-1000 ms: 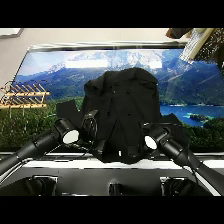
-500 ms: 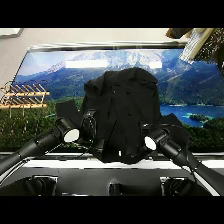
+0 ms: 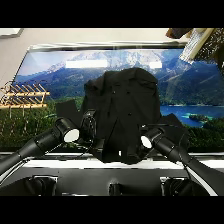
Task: Fold the clothes and pants, and hang the long-sleeved shirts on hangers.
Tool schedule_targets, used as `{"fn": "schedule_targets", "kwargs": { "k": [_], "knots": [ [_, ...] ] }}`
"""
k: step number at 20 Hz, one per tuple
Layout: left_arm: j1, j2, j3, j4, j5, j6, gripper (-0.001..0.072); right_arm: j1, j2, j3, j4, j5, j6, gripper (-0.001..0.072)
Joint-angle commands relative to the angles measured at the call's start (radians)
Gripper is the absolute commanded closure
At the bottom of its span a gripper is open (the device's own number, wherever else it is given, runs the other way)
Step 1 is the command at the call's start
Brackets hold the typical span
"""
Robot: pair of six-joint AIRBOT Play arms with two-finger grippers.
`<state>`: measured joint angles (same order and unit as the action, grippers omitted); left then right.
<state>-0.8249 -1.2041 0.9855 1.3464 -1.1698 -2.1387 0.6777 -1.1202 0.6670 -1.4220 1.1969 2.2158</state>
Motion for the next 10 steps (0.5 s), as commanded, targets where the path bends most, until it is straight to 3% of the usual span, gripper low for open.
{"fn": "schedule_targets", "kwargs": {
  "k": [1,3,4,5,7,10],
  "knots": [
    [0.0,-0.001,0.0,0.0,0.0,0.003,0.0028,0.001,0.007,0.0,-0.045,0.051,0.01,0.0686],
    [0.001,-0.001,0.0,0.0,0.0,0.003,0.0028,0.001,0.036,0.0,-0.036,0.055,0.01,0.0655],
    [0.001,-0.001,0.0,0.001,-0.005,0.008,0.0028,0.001,0.056,0.0,-0.014,0.06,0.004,0.0478],
    [0.001,-0.001,0.0,0.006,-0.019,0.013,0.0027,0.001,0.077,0.0,0.016,0.064,-0.014,0.0413],
    [0.001,0.0,0.0,0.031,-0.061,0.014,0.0028,0.001,0.126,0.0,0.053,0.074,-0.029,0.0384],
    [0.002,0.002,0.0,0.077,-0.103,0.014,0.0028,0.001,0.177,0.0,0.028,0.08,-0.006,0.0271]
  ]
}}
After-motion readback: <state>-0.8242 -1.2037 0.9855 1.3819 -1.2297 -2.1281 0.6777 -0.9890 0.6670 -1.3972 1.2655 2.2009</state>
